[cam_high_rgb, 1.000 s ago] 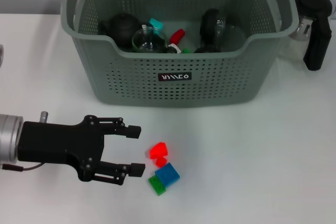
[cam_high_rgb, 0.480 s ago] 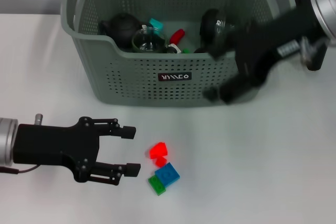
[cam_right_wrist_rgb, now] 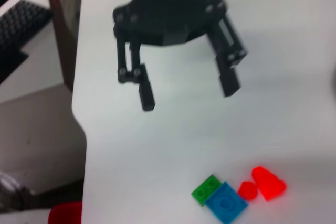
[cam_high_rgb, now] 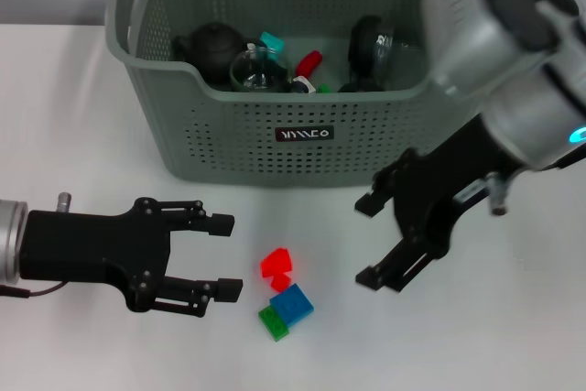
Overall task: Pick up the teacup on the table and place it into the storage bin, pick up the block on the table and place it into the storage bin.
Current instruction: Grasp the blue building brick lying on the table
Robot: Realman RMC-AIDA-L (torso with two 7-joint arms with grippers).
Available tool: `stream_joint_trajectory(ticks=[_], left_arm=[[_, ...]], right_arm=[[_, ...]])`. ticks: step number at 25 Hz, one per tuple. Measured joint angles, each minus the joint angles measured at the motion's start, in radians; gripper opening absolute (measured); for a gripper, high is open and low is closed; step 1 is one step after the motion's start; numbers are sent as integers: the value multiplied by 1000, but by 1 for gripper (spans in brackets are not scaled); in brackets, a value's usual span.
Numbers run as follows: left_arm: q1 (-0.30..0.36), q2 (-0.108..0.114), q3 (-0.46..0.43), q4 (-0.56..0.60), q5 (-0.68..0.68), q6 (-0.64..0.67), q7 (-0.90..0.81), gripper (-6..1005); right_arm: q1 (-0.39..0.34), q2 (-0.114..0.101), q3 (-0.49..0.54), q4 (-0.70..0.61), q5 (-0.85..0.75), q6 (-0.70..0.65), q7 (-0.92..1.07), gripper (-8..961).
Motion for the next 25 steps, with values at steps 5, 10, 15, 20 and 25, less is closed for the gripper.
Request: stream_joint_trajectory(ticks=[5, 10, 15, 20, 25], left_arm=[[0, 0, 0, 0, 0, 0, 0, 809], [2, 0, 0, 0, 0, -1, -1, 809], [3, 0, 0, 0, 0, 0, -1, 809], [3, 0, 0, -2, 0, 0, -1, 809], [6, -2, 0, -3, 0, -2, -1, 809]], right_arm=[[54, 4, -110, 145, -1, 123, 1, 938], [94, 12, -224, 256, 13, 278, 4, 937], [97, 13, -343, 293, 78, 418, 5, 937], [91, 14, -426, 307, 121, 519, 20, 936], [85, 14, -473, 316, 137, 579, 33, 936]])
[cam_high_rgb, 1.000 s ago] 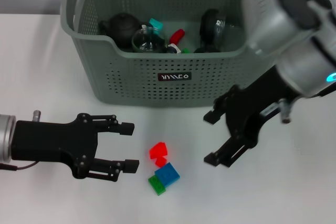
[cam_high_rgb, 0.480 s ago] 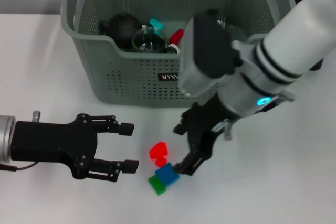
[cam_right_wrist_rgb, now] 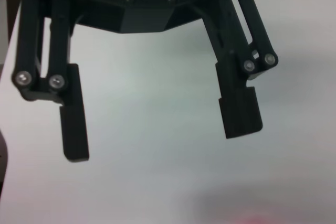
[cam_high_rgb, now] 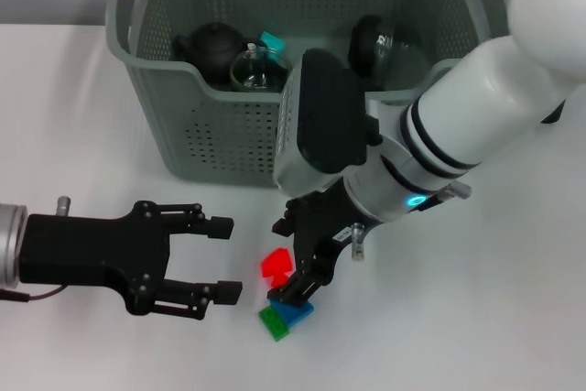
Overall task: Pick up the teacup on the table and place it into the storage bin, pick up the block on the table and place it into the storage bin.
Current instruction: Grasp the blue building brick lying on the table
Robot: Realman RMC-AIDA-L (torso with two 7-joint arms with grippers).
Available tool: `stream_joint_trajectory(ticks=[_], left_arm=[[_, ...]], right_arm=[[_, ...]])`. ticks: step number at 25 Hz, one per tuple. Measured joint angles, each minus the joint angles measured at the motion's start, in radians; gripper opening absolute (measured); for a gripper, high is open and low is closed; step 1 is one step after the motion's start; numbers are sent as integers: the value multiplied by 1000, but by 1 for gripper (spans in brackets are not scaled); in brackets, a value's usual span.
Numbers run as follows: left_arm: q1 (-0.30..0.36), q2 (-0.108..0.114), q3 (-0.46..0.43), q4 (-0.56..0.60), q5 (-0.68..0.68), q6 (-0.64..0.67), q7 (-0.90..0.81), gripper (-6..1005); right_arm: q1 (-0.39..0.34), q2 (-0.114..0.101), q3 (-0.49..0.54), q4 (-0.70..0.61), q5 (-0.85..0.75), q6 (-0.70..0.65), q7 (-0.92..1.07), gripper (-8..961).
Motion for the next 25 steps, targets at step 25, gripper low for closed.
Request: stream_joint_trajectory(ticks=[25], left_arm=[[11, 17, -29, 43, 89, 72, -2, 809]], right_arm=[[-3, 5, -147, 57, 62, 192, 7, 882]])
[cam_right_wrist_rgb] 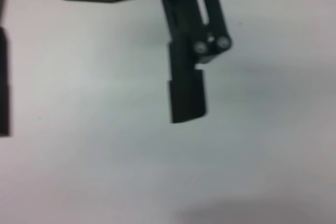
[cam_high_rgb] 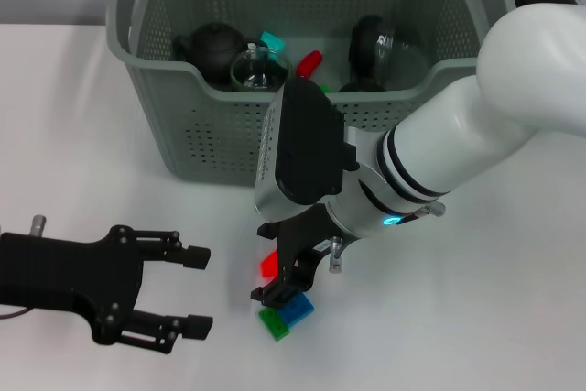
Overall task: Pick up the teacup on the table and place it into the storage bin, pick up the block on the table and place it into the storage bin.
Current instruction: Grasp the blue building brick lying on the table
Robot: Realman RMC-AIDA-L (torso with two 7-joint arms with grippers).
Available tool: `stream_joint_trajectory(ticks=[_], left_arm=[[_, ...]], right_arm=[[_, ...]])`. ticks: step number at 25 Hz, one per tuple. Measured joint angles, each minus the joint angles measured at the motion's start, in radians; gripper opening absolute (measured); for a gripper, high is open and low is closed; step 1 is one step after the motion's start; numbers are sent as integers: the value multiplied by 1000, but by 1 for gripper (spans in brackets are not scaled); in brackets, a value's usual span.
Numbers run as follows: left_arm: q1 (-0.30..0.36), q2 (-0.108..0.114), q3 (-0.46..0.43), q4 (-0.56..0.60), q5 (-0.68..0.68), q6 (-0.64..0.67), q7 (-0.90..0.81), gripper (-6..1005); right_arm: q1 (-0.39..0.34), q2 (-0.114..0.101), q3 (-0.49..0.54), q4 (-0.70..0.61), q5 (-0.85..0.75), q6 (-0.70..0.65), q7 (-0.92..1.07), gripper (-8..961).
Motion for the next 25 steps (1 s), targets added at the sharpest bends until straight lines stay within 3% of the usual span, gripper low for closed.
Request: stream_joint_trajectory(ticks=[12, 25], left_arm=[[-5, -1, 0, -4, 1, 13, 2, 809], [-6, -3, 0, -6, -4, 9, 1, 809]], right_arm=[[-5, 2, -73, 13, 16, 87, 0, 882], [-12, -3, -76, 28, 11, 107, 0, 882]])
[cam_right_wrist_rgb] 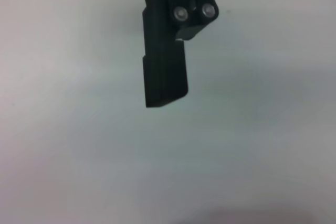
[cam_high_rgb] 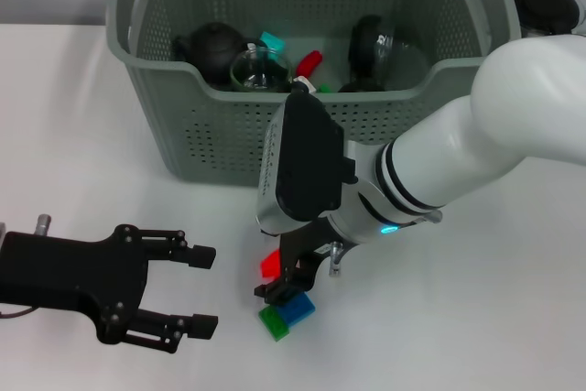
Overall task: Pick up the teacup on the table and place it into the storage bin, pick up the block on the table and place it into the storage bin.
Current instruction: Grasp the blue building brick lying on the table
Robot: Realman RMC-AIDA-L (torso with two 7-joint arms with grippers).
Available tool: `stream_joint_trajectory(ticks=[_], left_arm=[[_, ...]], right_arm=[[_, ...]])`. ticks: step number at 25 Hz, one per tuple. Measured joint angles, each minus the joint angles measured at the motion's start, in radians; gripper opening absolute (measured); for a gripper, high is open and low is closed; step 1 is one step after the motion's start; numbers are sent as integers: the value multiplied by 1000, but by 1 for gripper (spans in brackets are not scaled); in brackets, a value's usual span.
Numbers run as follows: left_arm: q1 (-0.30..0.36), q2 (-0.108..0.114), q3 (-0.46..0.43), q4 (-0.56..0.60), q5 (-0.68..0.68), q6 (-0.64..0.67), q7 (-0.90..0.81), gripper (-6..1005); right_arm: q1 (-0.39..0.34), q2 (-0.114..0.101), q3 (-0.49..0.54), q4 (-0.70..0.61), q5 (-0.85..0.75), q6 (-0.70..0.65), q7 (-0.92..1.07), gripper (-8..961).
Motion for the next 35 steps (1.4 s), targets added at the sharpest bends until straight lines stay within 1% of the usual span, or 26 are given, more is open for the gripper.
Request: stream_joint_trajectory(ticks=[12, 17, 20, 26, 30, 35], left_arm=[[0, -2, 0, 0, -3, 0, 0, 809], [0, -1, 0, 1, -4, 0, -2, 809], [0, 0, -1, 2, -4, 0, -3, 809], [-1, 0, -2, 2, -4, -1, -2, 809], [-2, 0, -2, 2, -4, -1, -1, 809], [-2, -1, -2, 0, -4, -1, -1, 809]], right_arm=[[0, -4, 1, 9, -8, 9, 0, 881], [-1, -4, 4, 0, -59, 7, 36, 881], [-8, -6, 11, -20, -62, -12, 42, 881], [-49, -13, 31, -94, -77, -35, 43, 881], [-53, -9, 43, -96, -81, -33, 38, 881], [-53, -4, 29, -91, -81, 4, 37, 881]])
